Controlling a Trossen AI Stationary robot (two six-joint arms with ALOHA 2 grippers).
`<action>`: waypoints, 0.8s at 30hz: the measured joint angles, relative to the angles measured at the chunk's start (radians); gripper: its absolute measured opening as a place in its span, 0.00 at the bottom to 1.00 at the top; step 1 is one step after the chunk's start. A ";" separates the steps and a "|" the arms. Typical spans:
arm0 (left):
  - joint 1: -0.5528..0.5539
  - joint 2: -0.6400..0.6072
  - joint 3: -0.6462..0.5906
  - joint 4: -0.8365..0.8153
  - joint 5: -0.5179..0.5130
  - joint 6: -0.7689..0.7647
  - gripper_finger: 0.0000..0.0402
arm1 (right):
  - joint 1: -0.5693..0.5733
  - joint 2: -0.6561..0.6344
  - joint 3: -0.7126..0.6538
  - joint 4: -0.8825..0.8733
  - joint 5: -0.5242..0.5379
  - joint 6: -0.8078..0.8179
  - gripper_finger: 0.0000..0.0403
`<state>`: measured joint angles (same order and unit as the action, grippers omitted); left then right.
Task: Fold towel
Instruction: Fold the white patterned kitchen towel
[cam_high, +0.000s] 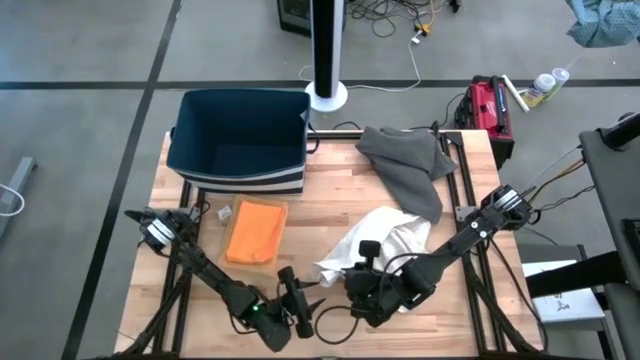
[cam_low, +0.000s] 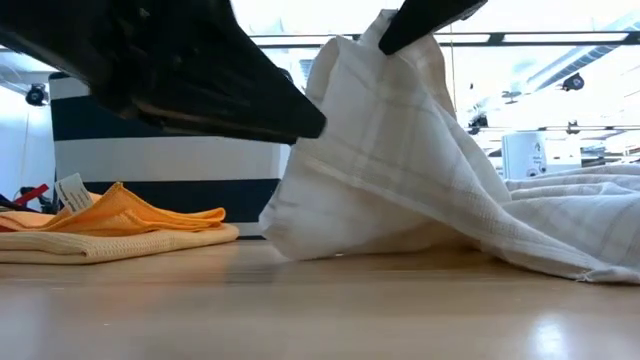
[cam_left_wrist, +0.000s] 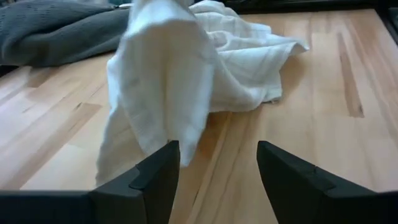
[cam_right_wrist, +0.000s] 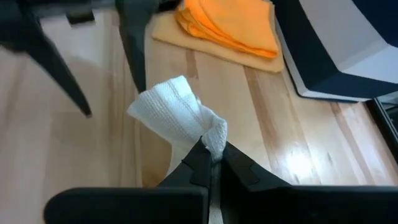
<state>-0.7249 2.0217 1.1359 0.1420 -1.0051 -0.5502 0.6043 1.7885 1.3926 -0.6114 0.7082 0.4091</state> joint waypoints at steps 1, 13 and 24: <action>0.005 0.007 0.004 0.005 -0.002 0.006 0.52 | 0.002 0.000 0.000 0.007 -0.001 0.000 0.01; 0.079 0.023 0.009 0.027 0.082 -0.013 0.39 | 0.005 0.001 -0.001 0.049 -0.001 -0.008 0.01; 0.073 0.023 0.008 0.042 0.125 -0.017 0.02 | 0.007 0.001 -0.002 0.047 -0.009 -0.009 0.01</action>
<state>-0.6515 2.0445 1.1439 0.1837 -0.8797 -0.5671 0.6113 1.7897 1.3911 -0.5644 0.6996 0.4004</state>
